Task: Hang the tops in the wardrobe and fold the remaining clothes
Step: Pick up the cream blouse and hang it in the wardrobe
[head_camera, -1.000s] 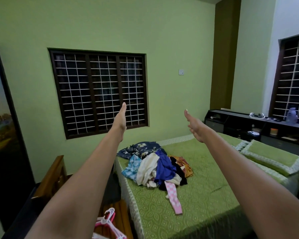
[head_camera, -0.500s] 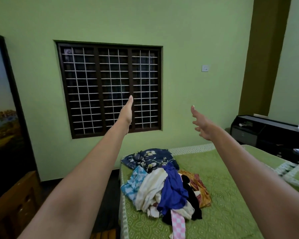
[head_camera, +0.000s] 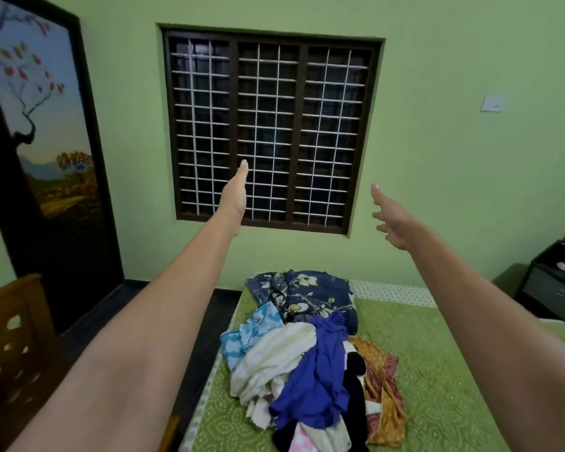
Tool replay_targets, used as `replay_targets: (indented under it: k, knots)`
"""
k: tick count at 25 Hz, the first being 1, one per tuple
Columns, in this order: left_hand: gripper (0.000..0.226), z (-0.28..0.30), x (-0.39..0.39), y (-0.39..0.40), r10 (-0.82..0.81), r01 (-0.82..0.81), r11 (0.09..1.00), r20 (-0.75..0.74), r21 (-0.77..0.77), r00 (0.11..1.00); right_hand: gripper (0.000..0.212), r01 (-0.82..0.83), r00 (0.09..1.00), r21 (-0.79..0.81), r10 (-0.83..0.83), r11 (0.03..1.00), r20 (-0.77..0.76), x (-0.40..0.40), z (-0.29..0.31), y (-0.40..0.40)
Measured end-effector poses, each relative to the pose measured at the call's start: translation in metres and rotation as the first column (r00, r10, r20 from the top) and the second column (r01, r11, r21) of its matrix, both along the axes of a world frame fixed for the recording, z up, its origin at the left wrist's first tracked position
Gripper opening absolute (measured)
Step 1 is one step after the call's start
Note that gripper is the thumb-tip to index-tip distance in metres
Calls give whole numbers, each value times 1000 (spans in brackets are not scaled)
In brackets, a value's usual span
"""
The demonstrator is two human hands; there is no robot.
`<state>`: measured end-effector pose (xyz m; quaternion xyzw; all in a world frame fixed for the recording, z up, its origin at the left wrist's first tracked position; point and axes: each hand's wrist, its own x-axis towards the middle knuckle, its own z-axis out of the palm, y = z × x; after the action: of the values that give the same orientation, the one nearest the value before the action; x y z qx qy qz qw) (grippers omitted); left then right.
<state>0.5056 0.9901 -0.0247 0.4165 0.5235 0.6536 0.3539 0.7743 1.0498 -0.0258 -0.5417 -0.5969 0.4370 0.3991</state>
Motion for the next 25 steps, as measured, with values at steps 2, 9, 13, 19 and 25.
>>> replay_targets:
  k: [2, 9, 13, 19, 25]
  knots:
    - [67, -14, 16, 27, 28, -29, 999, -24, -28, 999, 77, -40, 999, -30, 40, 999, 8, 13, -17, 33]
    - [64, -117, 40, 118, 154, -169, 961, -84, -217, 985, 74, -74, 991, -260, 100, 963, 88, 36, -142, 120]
    - [50, -218, 43, 174, 51, -119, 904, -172, -411, 984, 65, -55, 988, -393, 108, 918, 114, 36, -231, 163]
    - [47, -415, 39, 232, -172, -103, 725, -325, -681, 930, 42, -13, 971, -579, 147, 815, 186, 3, -392, 222]
    - [62, -547, 44, 235, -402, -105, 576, -393, -810, 827, 43, -60, 972, -711, 203, 701, 118, -37, -524, 248]
